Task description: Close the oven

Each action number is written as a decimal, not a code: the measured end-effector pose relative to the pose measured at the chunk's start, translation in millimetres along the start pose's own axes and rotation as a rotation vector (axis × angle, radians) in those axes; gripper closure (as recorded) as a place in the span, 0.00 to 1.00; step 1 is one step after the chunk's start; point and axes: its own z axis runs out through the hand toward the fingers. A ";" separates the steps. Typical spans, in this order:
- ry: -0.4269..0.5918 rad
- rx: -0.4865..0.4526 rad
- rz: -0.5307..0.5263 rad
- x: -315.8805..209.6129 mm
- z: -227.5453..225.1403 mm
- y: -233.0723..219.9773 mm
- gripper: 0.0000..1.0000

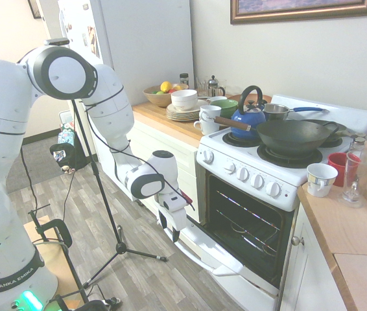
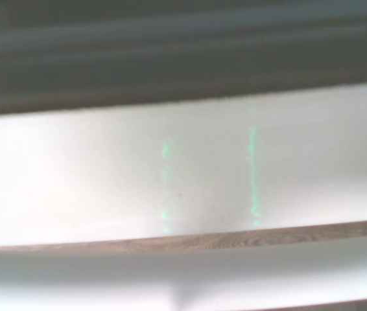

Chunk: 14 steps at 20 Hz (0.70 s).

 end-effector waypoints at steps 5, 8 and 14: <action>0.049 0.060 -0.009 -11.1 2.9 -18.7 0.00; 0.071 0.089 -0.033 -22.1 1.4 -33.3 0.00; 0.134 0.148 -0.053 -25.7 -7.0 -62.1 0.00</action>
